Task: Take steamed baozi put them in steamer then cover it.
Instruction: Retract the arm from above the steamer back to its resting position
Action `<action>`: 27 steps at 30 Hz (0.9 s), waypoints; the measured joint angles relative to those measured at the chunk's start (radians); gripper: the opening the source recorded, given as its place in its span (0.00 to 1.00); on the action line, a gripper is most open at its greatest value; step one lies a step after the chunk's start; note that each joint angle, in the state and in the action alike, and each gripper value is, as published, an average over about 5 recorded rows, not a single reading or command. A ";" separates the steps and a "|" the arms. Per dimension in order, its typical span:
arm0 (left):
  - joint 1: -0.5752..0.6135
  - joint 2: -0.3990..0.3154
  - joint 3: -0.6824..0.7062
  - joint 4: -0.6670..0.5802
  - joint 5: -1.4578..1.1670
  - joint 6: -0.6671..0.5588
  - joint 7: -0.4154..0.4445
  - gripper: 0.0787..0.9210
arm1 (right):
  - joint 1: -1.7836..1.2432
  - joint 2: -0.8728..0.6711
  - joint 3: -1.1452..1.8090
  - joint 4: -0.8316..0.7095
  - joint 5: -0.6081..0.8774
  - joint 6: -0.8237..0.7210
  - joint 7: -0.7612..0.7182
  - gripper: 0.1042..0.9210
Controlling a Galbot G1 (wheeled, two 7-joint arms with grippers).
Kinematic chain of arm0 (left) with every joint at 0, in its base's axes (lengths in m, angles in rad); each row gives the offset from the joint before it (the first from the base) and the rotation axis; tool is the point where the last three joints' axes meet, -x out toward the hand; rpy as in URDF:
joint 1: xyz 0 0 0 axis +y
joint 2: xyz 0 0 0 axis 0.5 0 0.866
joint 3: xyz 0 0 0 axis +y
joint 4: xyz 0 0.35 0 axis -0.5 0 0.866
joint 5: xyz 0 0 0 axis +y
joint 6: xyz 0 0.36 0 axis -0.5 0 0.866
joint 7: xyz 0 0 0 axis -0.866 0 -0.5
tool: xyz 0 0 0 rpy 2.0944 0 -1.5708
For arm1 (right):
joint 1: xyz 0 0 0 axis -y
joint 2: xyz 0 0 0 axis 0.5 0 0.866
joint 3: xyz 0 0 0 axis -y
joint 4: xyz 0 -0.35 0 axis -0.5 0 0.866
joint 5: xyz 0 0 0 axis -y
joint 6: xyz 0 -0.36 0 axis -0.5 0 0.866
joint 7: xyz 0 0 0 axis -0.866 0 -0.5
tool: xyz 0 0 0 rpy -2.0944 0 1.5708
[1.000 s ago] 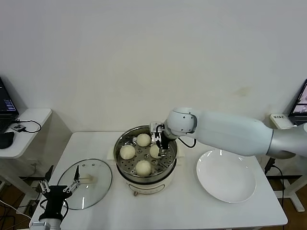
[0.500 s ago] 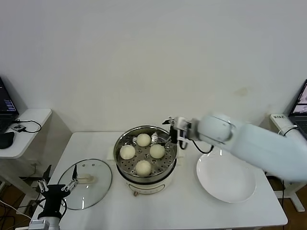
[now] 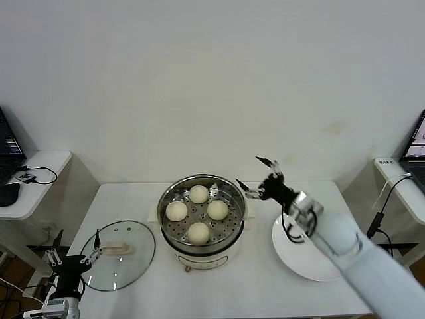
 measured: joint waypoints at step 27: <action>0.027 0.140 -0.041 0.224 1.120 -0.060 -0.015 0.88 | -0.561 0.443 0.597 -0.023 -0.171 0.334 0.029 0.88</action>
